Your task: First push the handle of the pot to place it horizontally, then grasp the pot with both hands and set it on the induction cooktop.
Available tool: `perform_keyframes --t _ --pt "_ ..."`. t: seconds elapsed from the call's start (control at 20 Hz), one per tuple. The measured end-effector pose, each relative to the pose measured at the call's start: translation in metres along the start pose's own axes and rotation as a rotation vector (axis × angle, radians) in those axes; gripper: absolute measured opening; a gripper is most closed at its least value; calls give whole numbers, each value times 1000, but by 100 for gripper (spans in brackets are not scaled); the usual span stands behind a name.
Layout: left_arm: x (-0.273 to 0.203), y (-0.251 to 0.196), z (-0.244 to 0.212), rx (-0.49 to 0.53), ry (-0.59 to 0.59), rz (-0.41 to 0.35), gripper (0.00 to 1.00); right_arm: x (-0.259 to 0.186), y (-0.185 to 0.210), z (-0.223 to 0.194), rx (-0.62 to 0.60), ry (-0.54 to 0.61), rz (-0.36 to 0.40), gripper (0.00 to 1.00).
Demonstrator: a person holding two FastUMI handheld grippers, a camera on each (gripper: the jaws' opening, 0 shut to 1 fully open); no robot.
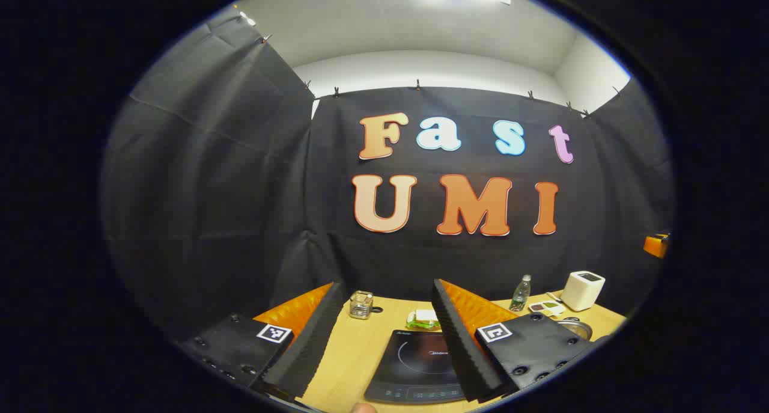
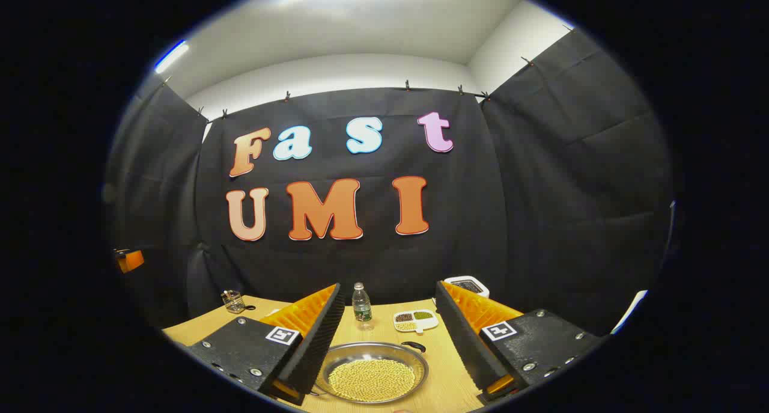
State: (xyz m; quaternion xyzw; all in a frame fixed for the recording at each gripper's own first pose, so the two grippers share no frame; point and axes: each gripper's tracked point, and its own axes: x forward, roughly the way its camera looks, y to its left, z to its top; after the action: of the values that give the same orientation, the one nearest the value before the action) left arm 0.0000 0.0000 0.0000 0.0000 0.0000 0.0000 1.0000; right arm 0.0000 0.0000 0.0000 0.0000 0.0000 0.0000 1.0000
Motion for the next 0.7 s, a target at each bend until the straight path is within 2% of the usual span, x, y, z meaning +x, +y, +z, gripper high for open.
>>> perform_keyframes --t 0.15,0.35,0.7 --pt "2 -8 6 -13 1 -39 97 3 -1 0 -24 7 0 95" --pt "0 -10 8 30 0 -42 97 3 -6 -3 -38 18 -7 95" --pt "4 -28 9 47 -5 -75 97 3 -3 -5 -43 31 10 95"
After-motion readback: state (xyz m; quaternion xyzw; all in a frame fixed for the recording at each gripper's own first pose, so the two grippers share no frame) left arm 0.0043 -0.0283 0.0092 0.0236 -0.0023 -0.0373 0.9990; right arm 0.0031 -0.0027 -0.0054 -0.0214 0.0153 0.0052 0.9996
